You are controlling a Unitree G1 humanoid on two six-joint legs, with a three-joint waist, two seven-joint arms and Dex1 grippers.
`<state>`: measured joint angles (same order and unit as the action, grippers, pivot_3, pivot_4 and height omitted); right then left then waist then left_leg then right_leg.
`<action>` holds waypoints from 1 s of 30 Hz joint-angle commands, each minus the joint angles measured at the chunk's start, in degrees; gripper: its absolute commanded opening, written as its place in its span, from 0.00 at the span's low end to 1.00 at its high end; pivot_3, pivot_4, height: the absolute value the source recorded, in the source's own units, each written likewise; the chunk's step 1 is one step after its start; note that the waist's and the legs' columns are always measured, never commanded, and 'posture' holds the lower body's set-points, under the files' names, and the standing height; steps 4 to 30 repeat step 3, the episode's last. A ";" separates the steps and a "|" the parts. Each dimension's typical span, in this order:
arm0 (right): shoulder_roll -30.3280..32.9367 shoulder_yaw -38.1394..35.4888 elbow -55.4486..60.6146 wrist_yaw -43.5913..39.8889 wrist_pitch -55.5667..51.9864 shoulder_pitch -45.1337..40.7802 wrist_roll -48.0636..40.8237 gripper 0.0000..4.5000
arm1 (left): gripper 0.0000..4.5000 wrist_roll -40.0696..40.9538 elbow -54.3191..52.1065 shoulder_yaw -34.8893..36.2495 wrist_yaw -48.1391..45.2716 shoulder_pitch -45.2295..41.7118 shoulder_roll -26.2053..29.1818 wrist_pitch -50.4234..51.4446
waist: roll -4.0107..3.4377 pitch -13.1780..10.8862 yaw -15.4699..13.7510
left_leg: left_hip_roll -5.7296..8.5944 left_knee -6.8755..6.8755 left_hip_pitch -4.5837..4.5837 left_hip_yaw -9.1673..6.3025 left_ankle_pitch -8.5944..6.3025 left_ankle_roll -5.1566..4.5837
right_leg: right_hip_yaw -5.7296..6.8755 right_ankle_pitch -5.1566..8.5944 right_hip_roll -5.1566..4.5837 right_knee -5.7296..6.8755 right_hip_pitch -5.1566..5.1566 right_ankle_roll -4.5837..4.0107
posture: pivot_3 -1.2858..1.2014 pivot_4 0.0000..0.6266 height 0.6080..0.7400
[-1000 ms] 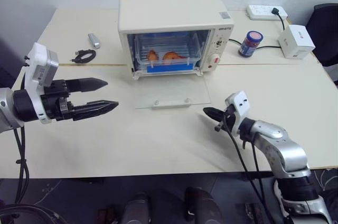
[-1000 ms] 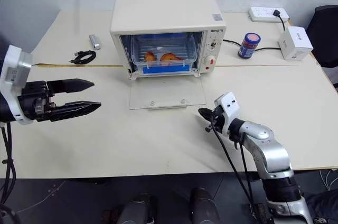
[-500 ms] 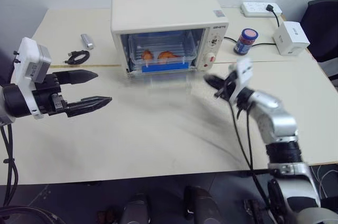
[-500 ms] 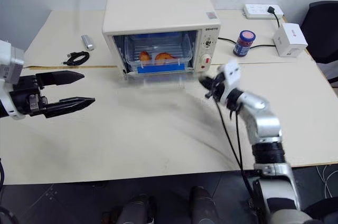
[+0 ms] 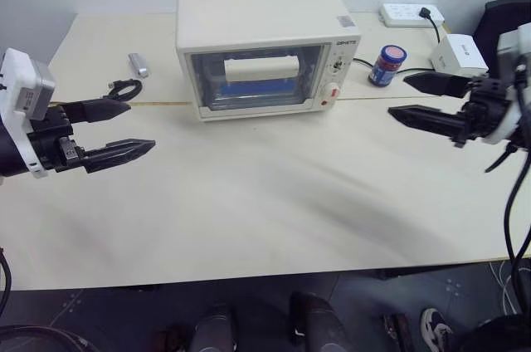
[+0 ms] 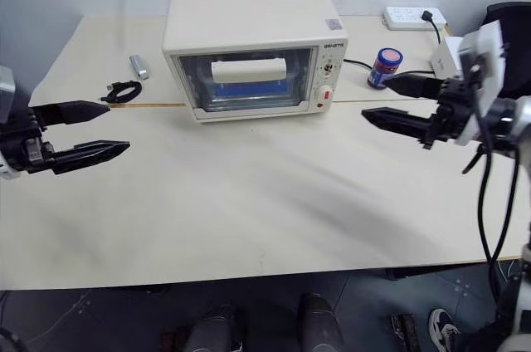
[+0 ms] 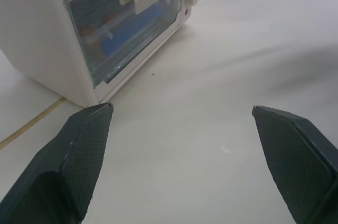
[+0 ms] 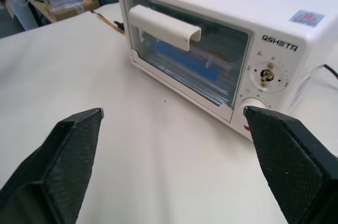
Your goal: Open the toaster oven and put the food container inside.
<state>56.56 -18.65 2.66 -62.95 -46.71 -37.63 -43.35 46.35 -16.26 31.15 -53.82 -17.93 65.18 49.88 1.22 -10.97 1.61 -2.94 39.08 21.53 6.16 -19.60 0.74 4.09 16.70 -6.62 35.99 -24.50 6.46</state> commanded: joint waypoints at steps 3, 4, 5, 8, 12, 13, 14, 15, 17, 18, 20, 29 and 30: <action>2.15 -1.42 0.93 -2.60 1.41 0.88 -0.64 0.99 | 1.00 0.17 0.93 2.90 -1.22 -1.57 1.83 -1.38 | 0.00 0.00 -0.04 | 0.00 -0.02 -0.01 0.07 0.00 0.01 | -0.04 0.00 0.00 0.01 -0.04 0.00 | 0.52 0.24 1.00; 2.15 -1.42 0.93 -2.60 1.41 0.88 -0.64 0.99 | 1.00 0.17 0.93 2.90 -1.22 -1.57 1.83 -1.38 | 0.00 0.00 -0.04 | 0.00 -0.02 -0.01 0.07 0.00 0.01 | -0.04 0.00 0.00 0.01 -0.04 0.00 | 0.52 0.24 1.00; 2.15 -1.42 0.93 -2.60 1.41 0.88 -0.64 0.99 | 1.00 0.17 0.93 2.90 -1.22 -1.57 1.83 -1.38 | 0.00 0.00 -0.04 | 0.00 -0.02 -0.01 0.07 0.00 0.01 | -0.04 0.00 0.00 0.01 -0.04 0.00 | 0.52 0.24 1.00; 2.15 -1.42 0.93 -2.60 1.41 0.88 -0.64 0.99 | 1.00 0.17 0.93 2.90 -1.22 -1.57 1.83 -1.38 | 0.00 0.00 -0.04 | 0.00 -0.02 -0.01 0.07 0.00 0.01 | -0.04 0.00 0.00 0.01 -0.04 0.00 | 0.52 0.24 1.00; 2.15 -1.42 0.93 -2.60 1.41 0.88 -0.64 0.99 | 1.00 0.17 0.93 2.90 -1.22 -1.57 1.83 -1.38 | 0.00 0.00 -0.04 | 0.00 -0.02 -0.01 0.07 0.00 0.01 | -0.04 0.00 0.00 0.01 -0.04 0.00 | 0.52 0.24 1.00; 2.15 -1.42 0.93 -2.60 1.41 0.88 -0.64 0.99 | 1.00 0.17 0.93 2.90 -1.22 -1.57 1.83 -1.38 | 0.00 0.00 -0.04 | 0.00 -0.02 -0.01 0.07 0.00 0.01 | -0.04 0.00 0.00 0.01 -0.04 0.00 | 0.52 0.24 1.00; 2.15 -1.42 0.93 -2.60 1.41 0.88 -0.64 0.99 | 1.00 0.17 0.93 2.90 -1.22 -1.57 1.83 -1.38 | 0.00 0.00 -0.04 | 0.00 -0.02 -0.01 0.07 0.00 0.01 | -0.04 0.00 0.00 0.01 -0.04 0.00 | 0.52 0.24 1.00; 2.15 -1.42 0.93 -2.60 1.41 0.88 -0.64 0.99 | 1.00 0.17 0.93 2.90 -1.22 -1.57 1.83 -1.38 | 0.00 0.00 -0.04 | 0.00 -0.02 -0.01 0.07 0.00 0.01 | -0.04 0.00 0.00 0.01 -0.04 0.00 | 0.52 0.24 1.00; 2.15 -1.42 0.93 -2.60 1.41 0.88 -0.64 0.99 | 1.00 0.17 0.93 2.90 -1.22 -1.57 1.83 -1.38 | 0.00 0.00 -0.04 | 0.00 -0.02 -0.01 0.07 0.00 0.01 | -0.04 0.00 0.00 0.01 -0.04 0.00 | 0.52 0.24 1.00; 2.15 -1.42 0.93 -2.60 1.41 0.88 -0.64 0.99 | 1.00 0.17 0.93 2.90 -1.22 -1.57 1.83 -1.38 | 0.00 0.00 -0.04 | 0.00 -0.02 -0.01 0.07 0.00 0.01 | -0.04 0.00 0.00 0.01 -0.04 0.00 | 0.52 0.24 1.00; 2.15 -1.42 0.93 -2.60 1.41 0.88 -0.64 0.99 | 1.00 0.17 0.93 2.90 -1.22 -1.57 1.83 -1.38 | 0.00 0.00 -0.04 | 0.00 -0.02 -0.01 0.07 0.00 0.01 | -0.04 0.00 0.00 0.01 -0.04 0.00 | 0.52 0.24 1.00; 2.15 -1.42 0.93 -2.60 1.41 0.88 -0.64 0.99 | 1.00 0.17 0.93 2.90 -1.22 -1.57 1.83 -1.38 | 0.00 0.00 -0.04 | 0.00 -0.02 -0.01 0.07 0.00 0.01 | -0.04 0.00 0.00 0.01 -0.04 0.00 | 0.52 0.24 1.00; 2.15 -1.42 0.93 -2.60 1.41 0.88 -0.64 0.99 | 1.00 0.17 0.93 2.90 -1.22 -1.57 1.83 -1.38 | 0.00 0.00 -0.04 | 0.00 -0.02 -0.01 0.07 0.00 0.01 | -0.04 0.00 0.00 0.01 -0.04 0.00 | 0.52 0.24 1.00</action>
